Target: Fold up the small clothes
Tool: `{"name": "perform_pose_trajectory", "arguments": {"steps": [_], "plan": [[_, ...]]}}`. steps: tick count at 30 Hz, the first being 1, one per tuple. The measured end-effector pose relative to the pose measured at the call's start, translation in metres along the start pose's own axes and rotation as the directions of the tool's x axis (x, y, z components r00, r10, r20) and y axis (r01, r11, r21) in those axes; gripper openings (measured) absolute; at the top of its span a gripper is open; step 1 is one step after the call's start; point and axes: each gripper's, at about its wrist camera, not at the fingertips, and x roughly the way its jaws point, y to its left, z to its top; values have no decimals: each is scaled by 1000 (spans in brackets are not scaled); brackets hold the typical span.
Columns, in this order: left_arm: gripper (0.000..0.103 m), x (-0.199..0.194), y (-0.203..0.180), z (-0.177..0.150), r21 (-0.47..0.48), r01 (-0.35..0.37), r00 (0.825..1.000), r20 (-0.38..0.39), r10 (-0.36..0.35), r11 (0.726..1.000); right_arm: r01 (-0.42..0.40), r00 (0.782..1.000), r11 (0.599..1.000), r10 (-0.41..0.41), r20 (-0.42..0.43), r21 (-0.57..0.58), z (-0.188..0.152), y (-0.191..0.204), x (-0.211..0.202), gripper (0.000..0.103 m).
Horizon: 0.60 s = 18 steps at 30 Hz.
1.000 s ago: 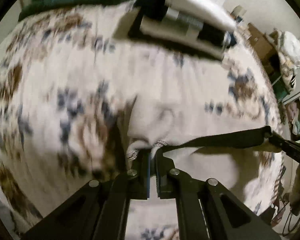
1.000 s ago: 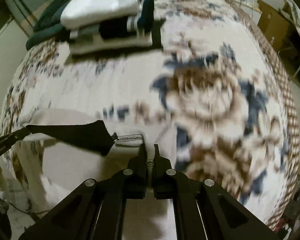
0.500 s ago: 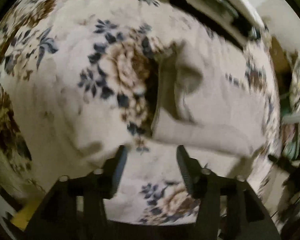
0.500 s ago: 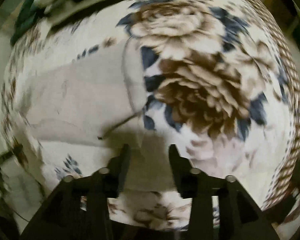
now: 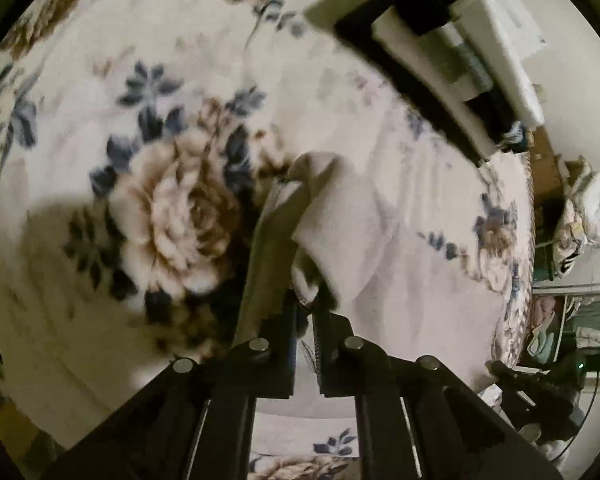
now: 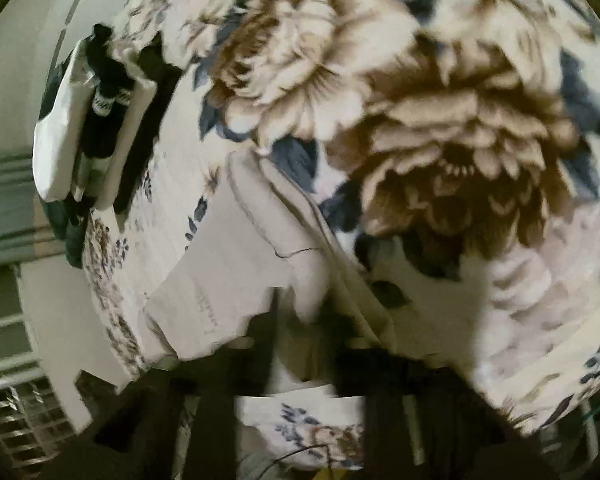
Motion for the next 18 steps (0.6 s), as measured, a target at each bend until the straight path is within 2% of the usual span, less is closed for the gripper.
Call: {"name": "perform_pose_trajectory", "arguments": {"steps": [5, 7, 9, 11, 13, 14, 16, 17, 18], "plan": [[5, -36, 12, -6, -68, 49, 998, 45, -46, 996, -23, 999, 999, 24, 23, -35, -7, 14, -29, 5], [5, -44, 18, -12, -99, 55, 998, 36, -52, 994, -12, 1000, 1000, 12, 17, -25, -12, 9, -38, 4], [5, -43, 22, -20, -96, 30, 999, 17, -29, 995, 11, 1000, 1000, -11, -2, -17, -16, 0, -41, 4], [5, -29, 30, -30, -95, -13, 1000, -17, 11, 995, 67, 997, 998, -67, -36, -12, -21, -12, -32, 4], [7, -8, 46, -41, -126, -40, 996, -90, 29, 991, 110, 992, 994, -110, -63, -5, -23, -26, -23, 5], [8, 1, 53, -45, -155, -43, 991, -135, 22, 987, 136, 987, 991, -137, -83, -16, -24, -30, -15, 5], [11, 1, 55, -49, -184, -23, 986, -164, -8, 983, 220, 966, 970, -231, -115, -102, -24, -29, 2, 7], [15, -5, 52, -50, -179, -20, 987, -163, -9, 984, 249, 956, 956, -268, -117, -154, -25, -24, 6, 9], [25, -11, 49, -50, -169, -31, 987, -160, 4, 985, 250, 955, 952, -273, -118, -178, -25, -21, 7, 14]]}}
